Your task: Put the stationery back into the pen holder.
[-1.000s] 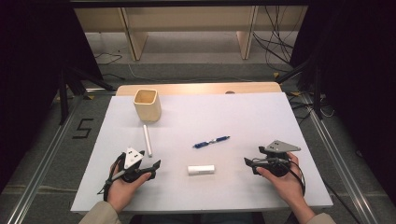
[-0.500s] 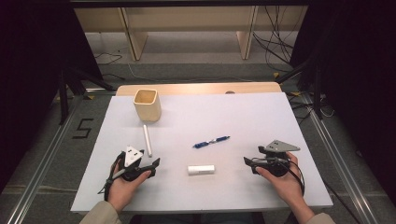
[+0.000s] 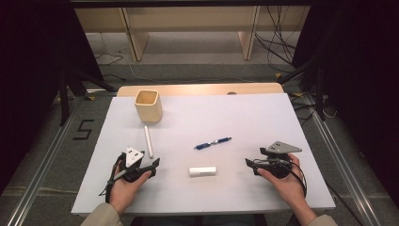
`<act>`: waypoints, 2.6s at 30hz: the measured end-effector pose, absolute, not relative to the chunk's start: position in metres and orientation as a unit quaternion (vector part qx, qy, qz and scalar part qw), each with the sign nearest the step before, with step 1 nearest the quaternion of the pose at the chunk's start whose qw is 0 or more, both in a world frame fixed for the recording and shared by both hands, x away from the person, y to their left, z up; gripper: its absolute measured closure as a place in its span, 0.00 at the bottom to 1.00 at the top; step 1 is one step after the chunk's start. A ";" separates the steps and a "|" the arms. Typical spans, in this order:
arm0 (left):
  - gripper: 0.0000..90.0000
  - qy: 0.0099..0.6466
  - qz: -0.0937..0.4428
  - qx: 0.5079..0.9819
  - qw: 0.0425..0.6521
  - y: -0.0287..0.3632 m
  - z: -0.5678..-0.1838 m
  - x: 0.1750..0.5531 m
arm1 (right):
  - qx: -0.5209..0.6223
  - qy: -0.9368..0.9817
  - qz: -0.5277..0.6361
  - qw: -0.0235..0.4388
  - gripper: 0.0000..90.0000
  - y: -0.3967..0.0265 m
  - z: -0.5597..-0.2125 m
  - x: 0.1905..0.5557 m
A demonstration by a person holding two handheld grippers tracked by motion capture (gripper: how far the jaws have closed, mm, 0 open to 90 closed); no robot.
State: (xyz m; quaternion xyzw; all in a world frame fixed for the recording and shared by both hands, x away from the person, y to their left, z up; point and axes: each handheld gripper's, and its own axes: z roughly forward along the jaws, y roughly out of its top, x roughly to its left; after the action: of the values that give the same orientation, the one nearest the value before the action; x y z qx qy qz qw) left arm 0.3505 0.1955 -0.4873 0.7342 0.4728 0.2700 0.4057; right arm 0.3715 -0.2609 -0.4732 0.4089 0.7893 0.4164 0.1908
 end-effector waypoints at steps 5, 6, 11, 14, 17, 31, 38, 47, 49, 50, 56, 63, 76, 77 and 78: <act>0.40 0.475 0.271 0.734 0.402 0.197 -0.488 0.351 | 0.410 0.789 0.416 0.190 0.27 -0.261 -0.473 0.371; 0.40 0.475 0.272 0.734 0.403 0.196 -0.488 0.351 | 0.409 0.789 0.416 0.190 0.27 -0.261 -0.473 0.372; 0.42 0.475 0.275 0.732 0.403 0.196 -0.487 0.351 | 0.410 0.789 0.417 0.189 0.27 -0.261 -0.474 0.372; 0.42 0.471 0.276 0.735 0.403 0.195 -0.486 0.352 | 0.409 0.790 0.416 0.188 0.27 -0.260 -0.474 0.372; 0.43 0.454 0.276 0.741 0.410 0.189 -0.482 0.355 | 0.409 0.790 0.416 0.189 0.27 -0.260 -0.474 0.372; 0.52 0.322 0.243 0.841 0.360 0.121 -0.459 0.410 | 0.411 0.789 0.415 0.189 0.27 -0.261 -0.475 0.373; 0.58 0.242 0.220 0.901 0.287 0.070 -0.448 0.434 | 0.408 0.791 0.414 0.190 0.27 -0.261 -0.475 0.373; 0.63 0.188 0.195 0.941 0.202 0.021 -0.442 0.455 | 0.404 0.793 0.416 0.187 0.27 -0.259 -0.476 0.374; 0.63 0.176 0.194 0.947 0.188 0.012 -0.441 0.458 | 0.402 0.794 0.416 0.186 0.27 -0.259 -0.476 0.374; 0.63 0.173 0.191 0.949 0.184 0.008 -0.441 0.460 | 0.402 0.794 0.416 0.186 0.27 -0.259 -0.476 0.374; 0.64 0.153 0.169 0.961 0.156 -0.011 -0.446 0.469 | 0.401 0.794 0.417 0.186 0.27 -0.259 -0.476 0.374; 0.64 0.151 0.159 0.964 0.148 -0.022 -0.452 0.477 | 0.400 0.795 0.418 0.184 0.27 -0.259 -0.476 0.374; 0.69 0.155 0.140 0.969 0.134 -0.030 -0.456 0.489 | 0.400 0.795 0.418 0.184 0.27 -0.259 -0.476 0.375; 0.69 0.157 0.137 0.969 0.131 -0.030 -0.456 0.491 | 0.400 0.795 0.418 0.184 0.27 -0.259 -0.476 0.375; 0.70 0.159 0.136 0.969 0.131 -0.029 -0.456 0.491 | 0.400 0.795 0.418 0.184 0.27 -0.259 -0.476 0.374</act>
State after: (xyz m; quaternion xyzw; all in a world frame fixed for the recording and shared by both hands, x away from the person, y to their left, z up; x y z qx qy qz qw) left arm 0.4915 -0.0294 -0.4563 0.9691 0.1591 0.1358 0.1310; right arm 0.3745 -0.2587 -0.4756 0.4000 0.7946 0.4183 0.1836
